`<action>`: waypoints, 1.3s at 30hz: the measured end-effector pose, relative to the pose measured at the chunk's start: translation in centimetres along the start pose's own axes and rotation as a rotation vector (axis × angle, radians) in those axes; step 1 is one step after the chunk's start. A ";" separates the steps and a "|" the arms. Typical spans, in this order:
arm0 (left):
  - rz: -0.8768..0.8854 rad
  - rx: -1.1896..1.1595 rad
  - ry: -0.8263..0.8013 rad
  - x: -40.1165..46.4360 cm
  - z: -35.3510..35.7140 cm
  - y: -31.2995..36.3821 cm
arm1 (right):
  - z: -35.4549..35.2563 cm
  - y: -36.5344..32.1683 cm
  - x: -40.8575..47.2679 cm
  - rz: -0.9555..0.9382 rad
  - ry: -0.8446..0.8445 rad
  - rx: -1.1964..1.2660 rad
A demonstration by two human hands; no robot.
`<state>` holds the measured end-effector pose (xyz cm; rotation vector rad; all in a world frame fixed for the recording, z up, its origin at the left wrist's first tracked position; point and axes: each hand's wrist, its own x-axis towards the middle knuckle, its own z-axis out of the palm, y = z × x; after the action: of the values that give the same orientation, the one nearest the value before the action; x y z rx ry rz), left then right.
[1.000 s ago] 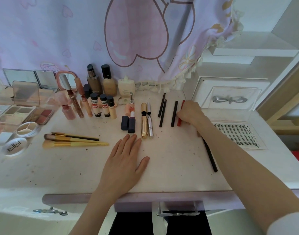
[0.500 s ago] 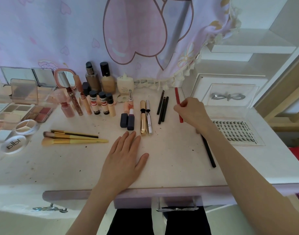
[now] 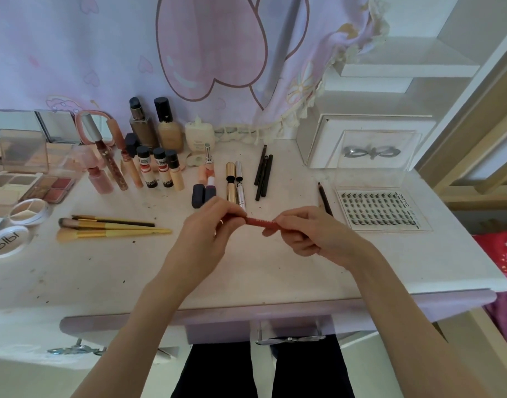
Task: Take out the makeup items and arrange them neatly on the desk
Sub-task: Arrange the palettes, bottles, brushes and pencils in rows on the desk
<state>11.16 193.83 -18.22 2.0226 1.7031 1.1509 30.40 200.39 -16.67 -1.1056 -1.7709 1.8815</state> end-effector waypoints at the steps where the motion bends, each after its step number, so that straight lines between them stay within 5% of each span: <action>1: 0.010 -0.009 -0.019 0.0 -0.2 0.1 | -0.1 0.2 -0.3 -0.004 -0.034 0.010; 5: -0.039 -0.071 -0.061 -0.4 -0.1 0.5 | -0.1 0.9 -1.2 -0.019 -0.115 0.031; 10: -0.186 -0.054 -0.024 -0.1 0.9 0.9 | 1.3 1.1 -1.3 -0.150 0.086 -0.295; 16: -0.324 -0.035 -0.184 0.7 0.6 0.7 | 1.8 1.4 -1.7 -0.239 0.217 -0.668; 20: -0.165 -0.082 -0.307 0.7 -0.1 1.1 | 0.9 1.0 -1.8 -0.205 0.222 -0.668; 28: 0.124 0.049 -0.168 3.3 -1.7 2.5 | 1.6 -1.2 -0.7 -0.389 0.278 -0.638; 32: 0.149 0.039 -0.023 3.8 -2.8 3.0 | 1.4 -1.2 -0.6 -0.418 0.319 -0.712; 39: 0.115 0.013 -0.114 3.9 -2.6 3.5 | 1.3 -0.9 -0.4 -0.463 0.373 -0.717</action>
<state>11.90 195.67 -12.72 2.1752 1.5626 1.0387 29.49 199.32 -15.80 -1.0322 -2.2623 0.7233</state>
